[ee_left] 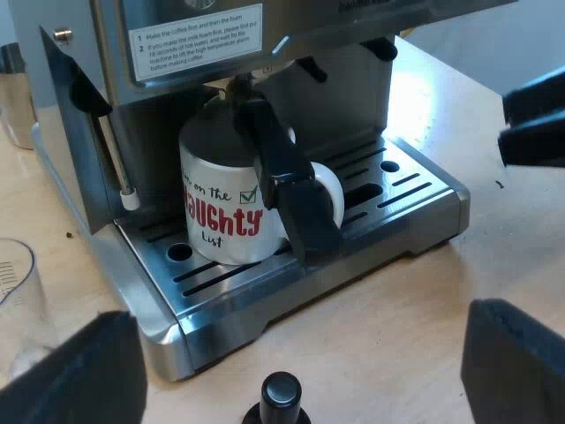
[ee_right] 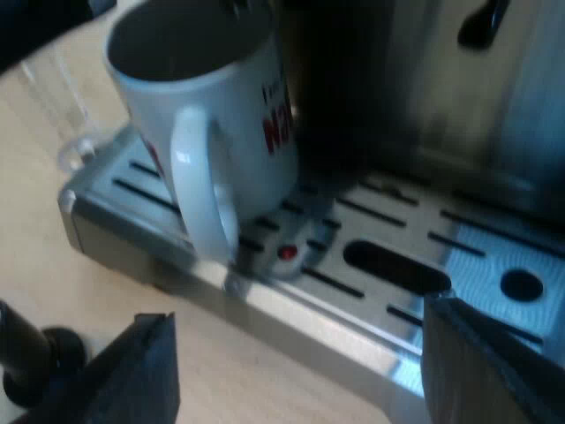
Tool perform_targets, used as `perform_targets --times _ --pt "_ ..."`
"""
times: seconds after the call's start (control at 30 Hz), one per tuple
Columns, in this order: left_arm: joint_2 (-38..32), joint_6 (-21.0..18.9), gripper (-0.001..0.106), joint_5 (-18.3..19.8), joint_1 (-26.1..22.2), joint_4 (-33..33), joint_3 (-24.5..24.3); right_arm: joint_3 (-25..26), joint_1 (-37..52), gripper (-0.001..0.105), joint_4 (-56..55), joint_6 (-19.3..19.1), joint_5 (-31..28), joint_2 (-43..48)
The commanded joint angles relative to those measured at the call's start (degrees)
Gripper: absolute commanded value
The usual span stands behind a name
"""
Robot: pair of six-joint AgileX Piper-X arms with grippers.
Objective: Remove mug from coffee machine
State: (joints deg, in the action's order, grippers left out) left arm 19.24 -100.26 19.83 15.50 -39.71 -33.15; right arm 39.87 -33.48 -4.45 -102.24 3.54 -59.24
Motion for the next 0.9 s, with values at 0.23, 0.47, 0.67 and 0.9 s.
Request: perform_targets --times 0.23,0.47,0.67,0.9 --pt "0.06 0.23 0.079 -0.32 0.17 1.07 0.00 -4.16 -0.84 0.060 7.76 -0.34 -1.06 0.20" --pt "0.06 0.23 0.079 -0.32 0.17 1.07 0.00 -6.92 -6.17 0.060 11.43 -3.48 -7.25 0.20" --pt "0.06 0.23 0.079 -0.32 0.17 1.07 0.00 -8.37 -6.89 0.060 13.58 -3.30 -8.91 0.20" --pt "0.06 0.23 0.079 -0.32 0.17 1.07 0.00 -8.44 -6.89 0.060 14.12 -2.91 -8.00 0.20"
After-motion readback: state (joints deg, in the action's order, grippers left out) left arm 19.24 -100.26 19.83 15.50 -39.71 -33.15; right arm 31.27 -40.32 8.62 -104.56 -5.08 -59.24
